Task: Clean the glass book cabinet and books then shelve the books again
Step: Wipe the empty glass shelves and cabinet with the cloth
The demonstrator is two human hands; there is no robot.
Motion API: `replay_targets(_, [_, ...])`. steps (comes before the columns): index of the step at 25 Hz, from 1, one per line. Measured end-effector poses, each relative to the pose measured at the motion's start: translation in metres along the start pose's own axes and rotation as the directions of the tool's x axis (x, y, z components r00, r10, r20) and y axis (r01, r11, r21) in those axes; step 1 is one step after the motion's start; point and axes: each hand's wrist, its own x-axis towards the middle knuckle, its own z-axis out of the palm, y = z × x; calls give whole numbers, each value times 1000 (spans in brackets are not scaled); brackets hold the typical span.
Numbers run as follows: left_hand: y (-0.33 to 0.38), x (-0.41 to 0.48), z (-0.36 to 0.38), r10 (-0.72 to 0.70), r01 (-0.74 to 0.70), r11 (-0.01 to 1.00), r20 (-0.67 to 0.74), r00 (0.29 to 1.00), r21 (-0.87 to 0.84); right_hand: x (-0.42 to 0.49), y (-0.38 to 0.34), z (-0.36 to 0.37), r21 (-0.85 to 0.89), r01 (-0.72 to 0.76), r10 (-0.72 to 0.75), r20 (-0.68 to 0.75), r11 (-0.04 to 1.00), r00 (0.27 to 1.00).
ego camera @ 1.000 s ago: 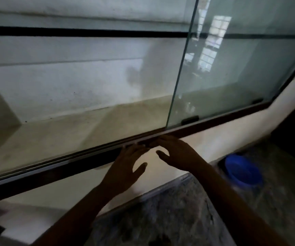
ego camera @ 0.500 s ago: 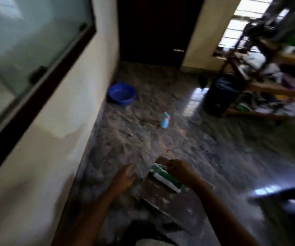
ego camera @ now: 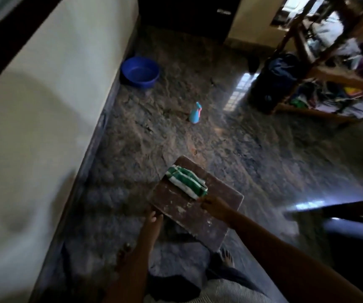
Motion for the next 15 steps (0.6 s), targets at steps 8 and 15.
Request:
replay_targets(8, [-59,37,132,-156,72,930,-210,965,-361,64,156,-1,659,-342,414,52,670,909])
replay_targets(15, [-173,206,124,-438,138,761,-345,830,-634,115,206,53,804,-515,563,287,298,775])
